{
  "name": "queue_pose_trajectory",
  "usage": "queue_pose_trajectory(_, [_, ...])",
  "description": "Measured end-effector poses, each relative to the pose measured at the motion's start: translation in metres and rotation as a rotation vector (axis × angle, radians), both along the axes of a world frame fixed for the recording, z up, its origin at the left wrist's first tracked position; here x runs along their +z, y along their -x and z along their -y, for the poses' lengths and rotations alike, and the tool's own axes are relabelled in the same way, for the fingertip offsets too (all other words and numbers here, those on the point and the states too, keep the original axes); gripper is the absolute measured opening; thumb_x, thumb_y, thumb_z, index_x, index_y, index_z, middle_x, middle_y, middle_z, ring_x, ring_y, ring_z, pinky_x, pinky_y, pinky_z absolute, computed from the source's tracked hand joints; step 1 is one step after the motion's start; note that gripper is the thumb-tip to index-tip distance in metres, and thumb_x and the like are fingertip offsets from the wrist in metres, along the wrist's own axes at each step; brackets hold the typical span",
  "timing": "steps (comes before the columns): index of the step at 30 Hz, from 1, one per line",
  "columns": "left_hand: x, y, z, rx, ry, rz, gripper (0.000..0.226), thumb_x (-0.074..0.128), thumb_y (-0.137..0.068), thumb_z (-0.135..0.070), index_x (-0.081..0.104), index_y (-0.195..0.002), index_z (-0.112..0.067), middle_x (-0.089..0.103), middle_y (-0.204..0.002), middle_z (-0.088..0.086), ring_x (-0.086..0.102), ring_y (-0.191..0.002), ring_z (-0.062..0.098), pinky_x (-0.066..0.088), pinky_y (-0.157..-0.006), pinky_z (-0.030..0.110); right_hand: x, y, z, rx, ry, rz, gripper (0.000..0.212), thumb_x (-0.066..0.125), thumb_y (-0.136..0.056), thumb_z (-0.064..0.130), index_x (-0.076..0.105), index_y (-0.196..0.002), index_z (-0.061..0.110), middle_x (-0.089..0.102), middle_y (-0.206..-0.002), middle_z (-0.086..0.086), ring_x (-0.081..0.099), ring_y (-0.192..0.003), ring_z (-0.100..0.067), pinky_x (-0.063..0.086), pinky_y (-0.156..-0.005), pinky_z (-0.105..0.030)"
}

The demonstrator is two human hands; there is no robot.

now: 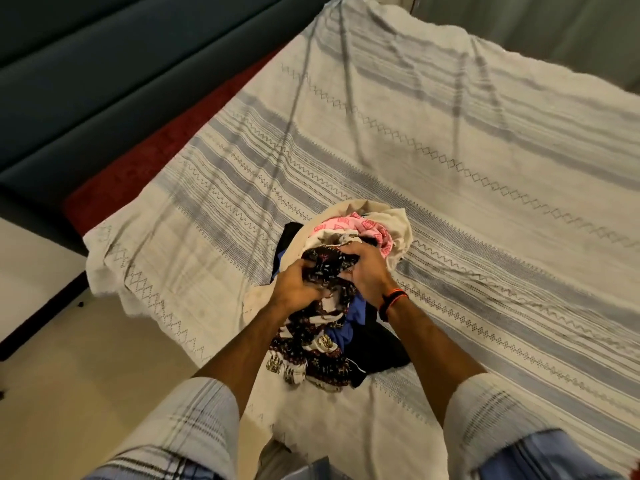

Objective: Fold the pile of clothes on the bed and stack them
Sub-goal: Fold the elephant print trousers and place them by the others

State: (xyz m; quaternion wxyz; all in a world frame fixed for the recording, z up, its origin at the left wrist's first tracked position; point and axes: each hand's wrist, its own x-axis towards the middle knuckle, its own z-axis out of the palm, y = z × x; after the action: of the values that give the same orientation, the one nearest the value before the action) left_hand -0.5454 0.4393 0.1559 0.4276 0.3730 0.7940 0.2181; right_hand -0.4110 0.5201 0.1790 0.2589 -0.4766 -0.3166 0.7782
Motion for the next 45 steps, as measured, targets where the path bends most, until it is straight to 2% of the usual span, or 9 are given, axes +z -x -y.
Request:
queue_pose_trajectory(6, [0.048,-0.030,0.018,-0.004,-0.127,-0.110,0.065,0.080,-0.076,-0.040,0.054,-0.131,-0.016,0.065,-0.122,0.001,0.059,-0.114,0.020,0.039,-0.085,0.020,0.081,-0.014,0.018,0.034,-0.187,-0.335,0.006,0.059,-0.077,0.003,0.061,-0.072,0.006,0.062,-0.078,-0.010,0.060,-0.076,-0.025,0.049,-0.080,-0.040])
queue_pose_trajectory(12, [0.111,-0.057,0.037,0.124,-0.368,-0.146,0.035,0.058,-0.097,-0.028,0.059,-0.123,-0.004,0.068,-0.106,0.008,0.064,-0.093,0.022,0.040,-0.066,0.017,0.148,-0.034,0.044,0.122,-0.357,-0.405,0.022,0.062,-0.088,0.004,0.053,-0.106,-0.006,0.061,-0.105,-0.021,0.063,-0.101,-0.034,0.057,-0.085,-0.046])
queue_pose_trajectory(17, [0.164,-0.059,0.042,0.246,-0.437,-0.108,0.015,0.054,-0.096,-0.009,0.061,-0.104,0.001,0.067,-0.091,0.010,0.054,-0.063,0.009,0.039,-0.041,0.012,0.156,-0.059,0.067,0.244,-0.615,0.114,0.039,0.071,-0.089,0.021,0.053,-0.120,0.008,0.067,-0.120,-0.008,0.065,-0.111,-0.022,0.053,-0.098,-0.041])
queue_pose_trajectory(22, [0.211,-0.063,0.045,0.291,-0.580,0.067,0.016,0.052,-0.087,-0.005,0.067,-0.089,-0.010,0.067,-0.079,-0.001,0.059,-0.072,0.015,0.043,-0.059,0.022,0.140,-0.079,0.097,0.489,-0.773,0.564,0.076,0.083,-0.072,0.048,0.047,-0.131,0.017,0.058,-0.114,0.007,0.059,-0.103,-0.015,0.046,-0.075,-0.017])
queue_pose_trajectory(26, [0.236,-0.057,0.054,0.309,-0.642,0.232,0.011,0.058,-0.087,-0.011,0.065,-0.094,-0.007,0.065,-0.080,0.002,0.059,-0.075,0.020,0.047,-0.064,0.030,0.141,-0.071,0.118,0.484,-0.957,0.741,0.046,0.072,-0.085,0.047,0.058,-0.117,0.016,0.060,-0.088,0.011,0.056,-0.078,-0.007,0.044,-0.067,-0.020])
queue_pose_trajectory(28, [0.242,-0.051,0.062,0.303,-0.647,0.297,0.017,0.061,-0.090,-0.015,0.061,-0.103,-0.004,0.062,-0.082,0.002,0.056,-0.073,0.017,0.044,-0.059,0.029,0.153,-0.064,0.129,0.336,-0.945,0.718,0.020,0.065,-0.093,0.037,0.059,-0.091,0.019,0.051,-0.066,0.012,0.057,-0.066,-0.013,0.051,-0.066,-0.029])
queue_pose_trajectory(32, [0.244,-0.039,0.093,0.274,-0.620,0.458,0.040,0.071,-0.087,-0.031,0.057,-0.114,-0.004,0.069,-0.097,0.005,0.067,-0.085,0.018,0.058,-0.076,0.036,0.184,-0.053,0.151,0.154,-0.937,0.659,0.032,0.060,-0.098,0.024,0.051,-0.067,0.021,0.052,-0.057,0.005,0.065,-0.059,-0.027,0.047,-0.047,-0.024])
queue_pose_trajectory(39, [0.215,-0.026,0.156,-0.041,-0.497,0.369,0.055,0.087,-0.071,-0.016,0.060,-0.118,-0.010,0.071,-0.108,0.003,0.069,-0.095,0.017,0.058,-0.077,0.029,0.224,-0.047,0.167,-0.073,-0.789,0.466,0.030,0.058,-0.097,0.026,0.069,-0.094,-0.002,0.073,-0.089,-0.021,0.068,-0.070,-0.032,0.059,-0.071,-0.055])
queue_pose_trajectory(45, [0.195,-0.033,0.170,-0.118,-0.462,0.164,0.039,0.077,-0.082,-0.022,0.068,-0.118,-0.011,0.071,-0.112,0.003,0.065,-0.104,0.020,0.052,-0.095,0.035,0.256,-0.054,0.185,-0.205,-0.714,0.207,0.023,0.051,-0.102,0.019,0.067,-0.094,0.004,0.070,-0.075,-0.008,0.058,-0.060,-0.023,0.046,-0.057,-0.034])
